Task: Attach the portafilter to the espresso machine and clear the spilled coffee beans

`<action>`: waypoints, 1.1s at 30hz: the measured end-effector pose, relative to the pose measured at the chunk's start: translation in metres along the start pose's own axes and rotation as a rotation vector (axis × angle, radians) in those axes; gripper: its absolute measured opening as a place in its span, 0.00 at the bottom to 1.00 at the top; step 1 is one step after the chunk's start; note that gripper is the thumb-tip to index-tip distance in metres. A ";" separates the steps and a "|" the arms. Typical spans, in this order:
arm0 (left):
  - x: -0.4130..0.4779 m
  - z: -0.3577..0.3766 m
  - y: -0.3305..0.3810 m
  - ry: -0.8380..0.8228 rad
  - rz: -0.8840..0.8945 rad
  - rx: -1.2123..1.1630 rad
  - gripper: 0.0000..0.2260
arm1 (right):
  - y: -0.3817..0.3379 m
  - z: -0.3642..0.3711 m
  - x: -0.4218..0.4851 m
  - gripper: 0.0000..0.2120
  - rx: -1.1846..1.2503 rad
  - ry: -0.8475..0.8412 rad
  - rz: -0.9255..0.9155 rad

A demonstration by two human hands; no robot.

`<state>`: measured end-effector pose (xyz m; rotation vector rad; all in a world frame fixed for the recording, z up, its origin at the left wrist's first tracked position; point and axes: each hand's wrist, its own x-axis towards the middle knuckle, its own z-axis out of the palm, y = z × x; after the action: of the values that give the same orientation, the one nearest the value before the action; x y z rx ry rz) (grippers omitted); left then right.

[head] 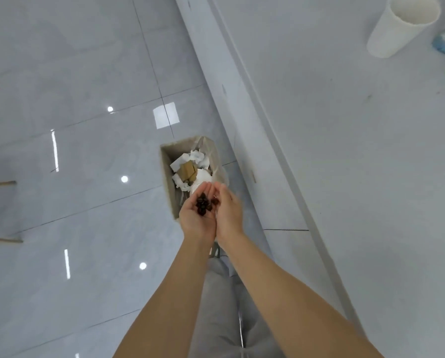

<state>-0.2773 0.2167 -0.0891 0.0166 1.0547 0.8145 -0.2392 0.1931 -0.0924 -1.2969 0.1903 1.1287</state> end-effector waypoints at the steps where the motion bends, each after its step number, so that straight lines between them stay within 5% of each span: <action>1: 0.012 -0.008 0.001 0.032 -0.005 -0.006 0.11 | 0.012 0.001 0.011 0.16 -0.017 0.001 0.028; 17: 0.209 -0.099 -0.034 0.254 -0.125 0.154 0.16 | 0.161 -0.024 0.197 0.14 -0.070 0.123 0.383; 33: 0.144 -0.040 0.009 0.221 -0.116 0.249 0.19 | 0.075 0.014 0.140 0.14 -0.200 0.034 0.344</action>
<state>-0.2797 0.2955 -0.2170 0.0765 1.3492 0.5851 -0.2324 0.2708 -0.2310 -1.4989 0.3423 1.4461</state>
